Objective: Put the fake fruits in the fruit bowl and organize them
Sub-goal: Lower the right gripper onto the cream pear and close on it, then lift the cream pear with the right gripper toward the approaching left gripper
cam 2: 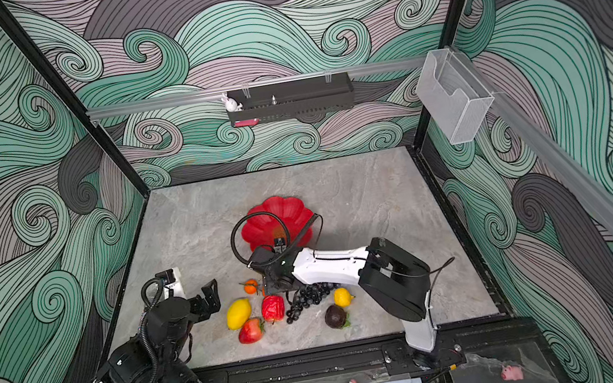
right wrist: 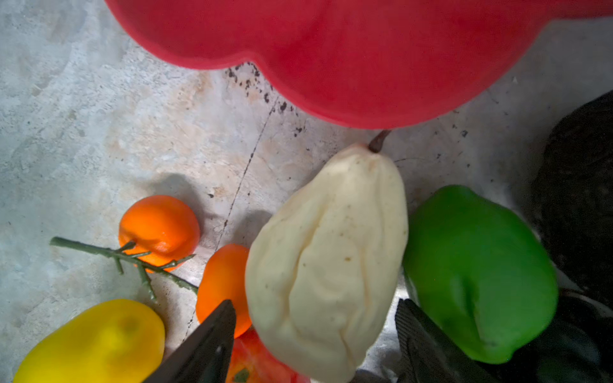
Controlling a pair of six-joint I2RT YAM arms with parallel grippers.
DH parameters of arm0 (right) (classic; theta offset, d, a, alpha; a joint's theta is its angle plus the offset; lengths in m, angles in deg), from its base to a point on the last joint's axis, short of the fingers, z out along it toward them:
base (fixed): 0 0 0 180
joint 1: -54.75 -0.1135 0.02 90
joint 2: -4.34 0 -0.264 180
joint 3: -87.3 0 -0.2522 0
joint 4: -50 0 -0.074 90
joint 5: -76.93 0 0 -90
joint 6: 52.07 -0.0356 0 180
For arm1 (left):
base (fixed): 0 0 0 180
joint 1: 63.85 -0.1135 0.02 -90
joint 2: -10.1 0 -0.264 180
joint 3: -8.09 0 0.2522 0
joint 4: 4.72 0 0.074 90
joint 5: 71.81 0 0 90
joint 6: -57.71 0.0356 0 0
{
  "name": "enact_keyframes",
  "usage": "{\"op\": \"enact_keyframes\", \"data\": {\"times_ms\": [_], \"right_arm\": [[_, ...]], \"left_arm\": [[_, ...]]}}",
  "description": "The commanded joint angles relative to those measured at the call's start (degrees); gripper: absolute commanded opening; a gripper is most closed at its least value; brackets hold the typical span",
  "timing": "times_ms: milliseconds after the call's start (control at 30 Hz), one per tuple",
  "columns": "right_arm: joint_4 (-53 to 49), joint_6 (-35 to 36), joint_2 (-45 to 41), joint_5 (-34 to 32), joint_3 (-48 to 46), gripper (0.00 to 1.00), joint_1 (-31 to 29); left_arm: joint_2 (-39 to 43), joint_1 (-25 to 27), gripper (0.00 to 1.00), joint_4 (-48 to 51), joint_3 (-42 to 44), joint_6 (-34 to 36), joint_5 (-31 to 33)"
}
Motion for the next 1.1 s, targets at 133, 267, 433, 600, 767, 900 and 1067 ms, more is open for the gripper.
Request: {"op": "enact_keyframes", "data": {"times_ms": [133, 267, 433, 600, 767, 900, 1067], "right_arm": [[-0.59, 1.81, 2.04, -2.08, 1.95, 0.77, 1.56], [-0.45, 2.68, 3.21, -1.13, 2.68, 0.75, 2.16], [0.08, 3.61, 2.33, -1.29, 1.49, 0.66, 2.03], [2.8, 6.79, -3.15, -3.07, -1.98, 0.59, 1.33], [7.89, 13.55, -14.04, -3.36, -9.3, 0.57, 0.03], [13.67, 21.28, -22.13, 0.45, -15.43, 0.56, -0.27], [23.97, 31.28, -31.28, 6.39, -24.22, 0.55, -0.2]], "left_arm": [[-0.73, -0.49, 0.98, -1.02, -0.34, 0.52, -0.58], [-1.64, -0.48, 0.98, -1.38, -0.59, 0.7, -1.34], [-2.78, -0.47, 0.98, -1.26, -1.22, 0.17, -1.44], [-3.85, -0.55, 0.98, -0.53, -2.67, -0.87, -2.38], [-6.91, -0.55, 0.98, 0.14, -7.05, -0.89, -8.39], [-11.37, -0.64, 0.99, 0.62, -11.87, 0.17, -16.66], [-19.81, -0.64, 0.99, -1.69, -18.07, 1.93, -33.5]]}}
